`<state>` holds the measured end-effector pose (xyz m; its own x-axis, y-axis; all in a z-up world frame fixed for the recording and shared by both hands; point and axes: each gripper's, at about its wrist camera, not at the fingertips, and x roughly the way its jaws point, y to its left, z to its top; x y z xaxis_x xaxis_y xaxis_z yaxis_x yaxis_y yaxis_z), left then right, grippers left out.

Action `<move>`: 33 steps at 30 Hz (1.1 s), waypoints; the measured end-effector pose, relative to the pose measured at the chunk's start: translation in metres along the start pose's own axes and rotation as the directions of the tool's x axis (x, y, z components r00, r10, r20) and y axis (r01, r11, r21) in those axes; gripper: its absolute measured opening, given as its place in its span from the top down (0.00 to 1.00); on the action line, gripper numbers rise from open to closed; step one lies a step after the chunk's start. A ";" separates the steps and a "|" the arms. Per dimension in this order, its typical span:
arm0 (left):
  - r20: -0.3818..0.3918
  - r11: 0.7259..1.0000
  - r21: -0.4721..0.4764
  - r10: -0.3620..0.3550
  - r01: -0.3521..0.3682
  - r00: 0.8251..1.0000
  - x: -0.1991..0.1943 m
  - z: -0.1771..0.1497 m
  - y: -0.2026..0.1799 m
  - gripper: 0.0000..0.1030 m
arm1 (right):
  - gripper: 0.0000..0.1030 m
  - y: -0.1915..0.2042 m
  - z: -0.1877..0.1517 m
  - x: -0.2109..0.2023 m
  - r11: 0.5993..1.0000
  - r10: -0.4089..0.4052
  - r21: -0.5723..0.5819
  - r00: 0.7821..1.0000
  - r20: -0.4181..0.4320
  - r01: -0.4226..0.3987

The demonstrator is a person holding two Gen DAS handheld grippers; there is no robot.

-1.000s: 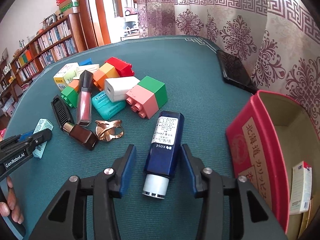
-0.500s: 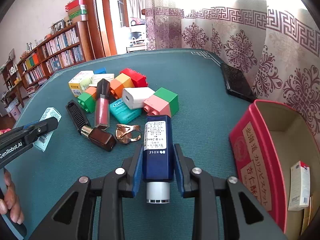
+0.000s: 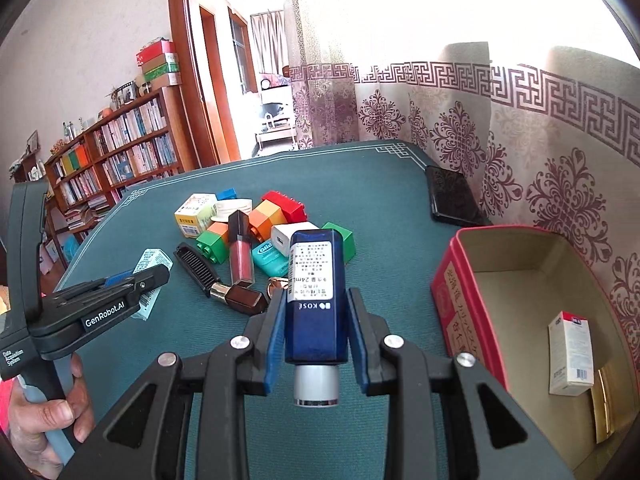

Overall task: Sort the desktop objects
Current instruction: 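Carry the green box and blue bottle into the red tin and release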

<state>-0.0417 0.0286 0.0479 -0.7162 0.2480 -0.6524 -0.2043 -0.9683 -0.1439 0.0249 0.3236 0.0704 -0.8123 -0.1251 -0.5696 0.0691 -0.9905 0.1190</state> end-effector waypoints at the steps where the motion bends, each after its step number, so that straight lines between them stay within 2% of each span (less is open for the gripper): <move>1: -0.001 1.000 -0.001 -0.001 0.001 1.000 0.000 0.000 -0.001 0.74 | 0.69 -0.002 0.000 -0.004 1.000 -0.005 0.008 1.000 0.006 0.005; 10: 0.009 1.000 0.008 -0.015 0.015 1.000 -0.005 -0.001 -0.007 0.74 | 0.69 -0.031 -0.003 -0.034 0.995 -0.050 0.086 0.998 0.048 0.046; 22: 0.009 0.995 0.048 -0.085 0.084 0.996 -0.015 -0.006 -0.027 0.74 | 0.69 -0.082 -0.010 -0.078 0.968 -0.191 0.187 0.976 0.102 0.169; 27: 0.013 0.990 0.070 -0.123 0.122 0.992 -0.024 -0.007 -0.040 0.74 | 0.69 -0.103 -0.019 -0.081 0.951 -0.256 0.193 0.965 0.060 0.241; 33: 0.017 0.980 0.104 -0.171 0.169 0.985 -0.038 -0.003 -0.066 0.74 | 0.69 -0.123 -0.031 -0.073 0.943 -0.266 0.206 0.964 -0.004 0.261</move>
<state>0.0006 0.0829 0.0800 -0.6817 0.4107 -0.6055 -0.3903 -0.9041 -0.1737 0.0936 0.4527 0.0721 -0.7990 0.1424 -0.5842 -0.2662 -0.9550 0.1312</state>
